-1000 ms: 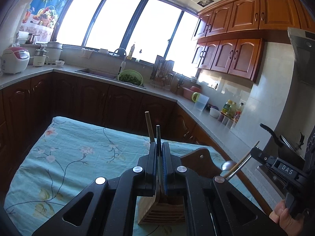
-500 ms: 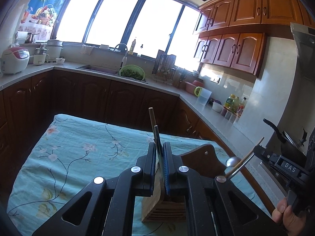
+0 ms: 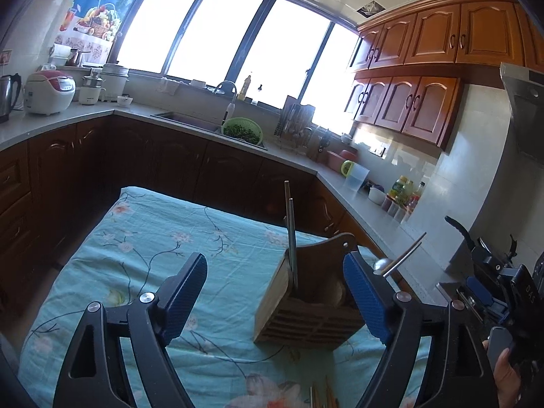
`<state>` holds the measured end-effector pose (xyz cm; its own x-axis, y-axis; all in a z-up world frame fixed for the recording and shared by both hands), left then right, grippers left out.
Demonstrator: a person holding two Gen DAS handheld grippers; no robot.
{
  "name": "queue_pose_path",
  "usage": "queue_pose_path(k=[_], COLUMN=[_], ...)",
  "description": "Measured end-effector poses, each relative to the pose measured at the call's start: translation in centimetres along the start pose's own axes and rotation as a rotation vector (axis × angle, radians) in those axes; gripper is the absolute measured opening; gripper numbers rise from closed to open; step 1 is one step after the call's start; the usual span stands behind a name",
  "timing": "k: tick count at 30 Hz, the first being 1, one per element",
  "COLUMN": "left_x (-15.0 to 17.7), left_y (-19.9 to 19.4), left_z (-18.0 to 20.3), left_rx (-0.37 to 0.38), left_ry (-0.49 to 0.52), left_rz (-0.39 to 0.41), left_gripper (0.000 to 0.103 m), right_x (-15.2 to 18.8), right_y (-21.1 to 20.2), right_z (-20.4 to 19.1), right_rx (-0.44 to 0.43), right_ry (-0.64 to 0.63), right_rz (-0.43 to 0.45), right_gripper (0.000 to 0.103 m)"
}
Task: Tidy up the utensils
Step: 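Open both grippers to release the chopsticks in the holder, then move both grippers back down to the chopsticks on the cloth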
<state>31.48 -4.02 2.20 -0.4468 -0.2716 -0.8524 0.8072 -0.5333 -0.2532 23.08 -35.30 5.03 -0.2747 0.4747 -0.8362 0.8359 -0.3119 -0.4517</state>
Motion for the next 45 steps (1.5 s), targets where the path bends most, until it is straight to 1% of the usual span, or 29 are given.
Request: queue_pose_path(k=[8, 14, 23, 29, 32, 35, 38, 41, 43, 45], left_x=[2.4, 3.9, 6.6, 8.2, 9.6, 11.6, 13.6, 15.2, 16.1, 16.8], left_y=[-5.3, -7.6, -8.7, -8.4, -7.5, -6.3, -4.7, -3.0, -2.3, -1.1], left_z=[1.4, 2.5, 3.8, 4.8, 5.5, 6.2, 6.6, 7.0, 7.2, 7.0], left_rx=[-0.016, -0.018, -0.003, -0.002, 0.000, 0.002, -0.015, -0.048, -0.058, -0.064], left_ry=[0.003, 0.001, 0.027, 0.064, 0.096, 0.132, 0.172, 0.216, 0.238, 0.251], left_rz=[-0.034, -0.062, -0.145, -0.213, -0.279, -0.369, -0.462, -0.534, -0.575, -0.609], left_gripper=[0.084, 0.085, 0.086, 0.086, 0.086, 0.085, 0.084, 0.073, 0.063, 0.059], right_x=[3.4, 5.8, 9.5, 11.5, 11.9, 11.7, 11.7, 11.9, 12.2, 12.5], right_y=[-3.6, -5.1, -7.0, -6.7, -6.8, -7.1, -7.2, -7.1, -7.0, -6.9], right_z=[2.0, 3.5, 4.9, 5.9, 6.4, 7.0, 7.6, 8.0, 8.1, 8.1], right_rx=[0.005, 0.031, 0.059, 0.069, 0.077, 0.090, 0.100, 0.102, 0.100, 0.100], right_ry=[0.006, -0.009, -0.020, -0.003, 0.006, 0.013, 0.024, 0.031, 0.027, 0.019], right_rz=[-0.043, -0.074, -0.117, -0.175, -0.184, -0.173, -0.169, -0.180, -0.189, -0.193], right_gripper=[0.103, 0.103, 0.103, 0.103, 0.103, 0.103, 0.103, 0.103, 0.103, 0.103])
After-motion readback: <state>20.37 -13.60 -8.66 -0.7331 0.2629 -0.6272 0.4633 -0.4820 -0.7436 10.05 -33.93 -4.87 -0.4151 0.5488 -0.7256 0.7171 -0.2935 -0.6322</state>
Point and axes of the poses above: each gripper's, at about its wrist camera, not at the fingertips, and y roughly the way its jaws point, z to its right, x to its underside, the point moved 10 cm from there along y, roughly the way its jaws point, and after that the axes turned 15 degrees about x, right-handed, at the moved point
